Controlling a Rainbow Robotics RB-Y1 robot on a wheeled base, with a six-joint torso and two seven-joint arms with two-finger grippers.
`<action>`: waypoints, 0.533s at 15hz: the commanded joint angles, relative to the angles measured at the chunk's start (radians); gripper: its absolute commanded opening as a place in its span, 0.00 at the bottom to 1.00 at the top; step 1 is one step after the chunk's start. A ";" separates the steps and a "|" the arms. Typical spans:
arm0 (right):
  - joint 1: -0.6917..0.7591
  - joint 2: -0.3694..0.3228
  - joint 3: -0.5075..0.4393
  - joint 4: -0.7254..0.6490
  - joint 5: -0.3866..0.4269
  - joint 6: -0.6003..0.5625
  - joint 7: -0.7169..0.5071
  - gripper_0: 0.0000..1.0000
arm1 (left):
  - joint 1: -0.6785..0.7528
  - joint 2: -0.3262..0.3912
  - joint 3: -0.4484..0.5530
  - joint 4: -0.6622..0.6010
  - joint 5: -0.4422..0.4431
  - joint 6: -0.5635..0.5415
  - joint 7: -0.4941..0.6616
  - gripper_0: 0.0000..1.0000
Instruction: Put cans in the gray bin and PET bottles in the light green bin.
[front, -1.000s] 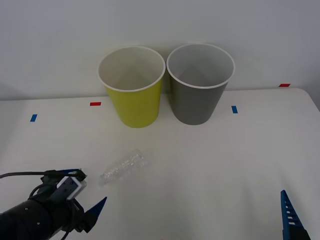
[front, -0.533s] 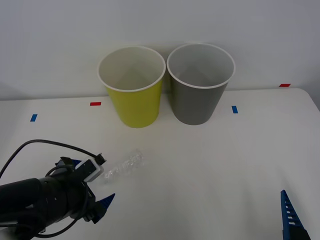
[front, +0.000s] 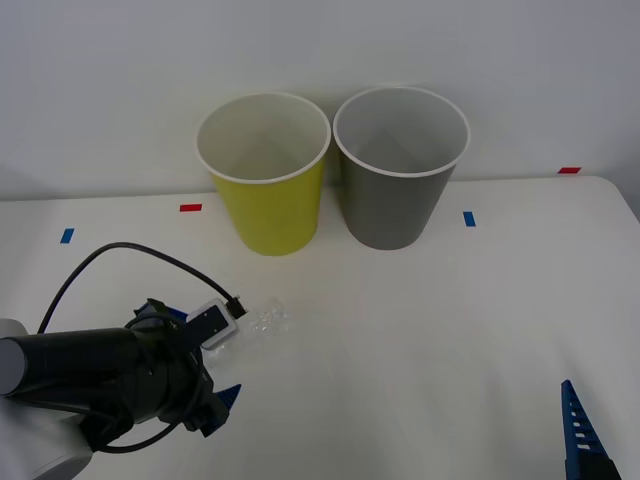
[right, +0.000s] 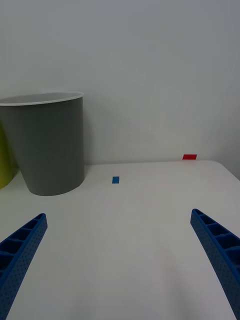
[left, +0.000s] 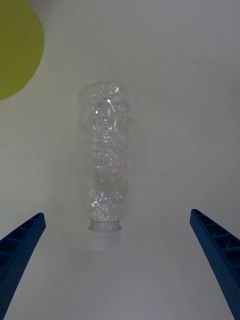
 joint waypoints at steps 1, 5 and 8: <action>0.000 0.000 0.000 0.000 0.000 0.000 0.000 1.00 | -0.061 -0.001 -0.052 0.030 -0.014 0.011 0.033 1.00; 0.000 0.000 0.000 0.000 0.000 0.000 0.000 1.00 | -0.173 -0.067 -0.112 0.129 -0.014 0.060 0.056 1.00; 0.000 0.000 0.000 0.000 0.000 0.000 0.000 1.00 | -0.253 -0.132 -0.136 0.183 -0.016 0.166 0.074 1.00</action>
